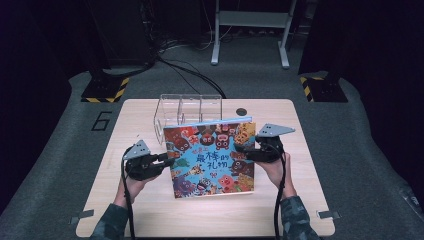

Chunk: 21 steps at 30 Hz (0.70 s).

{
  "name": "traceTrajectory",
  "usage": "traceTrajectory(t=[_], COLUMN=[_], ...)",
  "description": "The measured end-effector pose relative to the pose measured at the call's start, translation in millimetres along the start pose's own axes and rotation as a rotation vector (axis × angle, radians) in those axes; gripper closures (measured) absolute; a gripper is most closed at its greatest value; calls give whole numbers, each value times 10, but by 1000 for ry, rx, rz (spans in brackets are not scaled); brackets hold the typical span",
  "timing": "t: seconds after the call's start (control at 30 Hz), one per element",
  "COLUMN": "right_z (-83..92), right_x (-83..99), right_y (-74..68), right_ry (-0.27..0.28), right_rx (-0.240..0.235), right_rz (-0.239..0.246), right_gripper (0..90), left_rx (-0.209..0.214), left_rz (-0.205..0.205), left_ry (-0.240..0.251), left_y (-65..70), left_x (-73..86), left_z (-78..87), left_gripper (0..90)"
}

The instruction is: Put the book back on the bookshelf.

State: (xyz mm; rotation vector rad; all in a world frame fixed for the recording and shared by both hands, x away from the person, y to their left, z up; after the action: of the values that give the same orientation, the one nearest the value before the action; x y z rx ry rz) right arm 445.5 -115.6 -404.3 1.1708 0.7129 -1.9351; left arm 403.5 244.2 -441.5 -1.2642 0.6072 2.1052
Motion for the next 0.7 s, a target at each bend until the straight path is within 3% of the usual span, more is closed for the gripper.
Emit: traceTrajectory(t=[0.17, 0.47, 0.7], right_z=[-29, -52, -72], right_x=[-20, -38, -45], right_y=[5, 5, -15], right_ry=[0, 10, 21], right_rx=[-12, -23, -38], right_rz=[-6, 16, 32], right_gripper=[477, 470, 452], left_rx=[-11, -47, -11], left_rz=[-2, -41, -63], left_ry=[9, 22, 23], left_y=[21, 81, 114], left_x=[18, 38, 78], left_z=[29, 88, 154], left_gripper=[683, 681, 679])
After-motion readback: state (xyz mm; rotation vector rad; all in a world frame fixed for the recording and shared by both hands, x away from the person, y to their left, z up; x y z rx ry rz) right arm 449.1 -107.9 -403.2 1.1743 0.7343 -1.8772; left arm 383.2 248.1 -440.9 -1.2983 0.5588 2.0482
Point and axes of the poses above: each handheld gripper's, and its own axes: z roughly backward along the jaws, x roughly out of its underside, y roughly to its right, the point moved 3 cm from there along -z, roughly forward along the jaws, and after that the axes turned 5 degrees about -x, right-handed, at the moved point
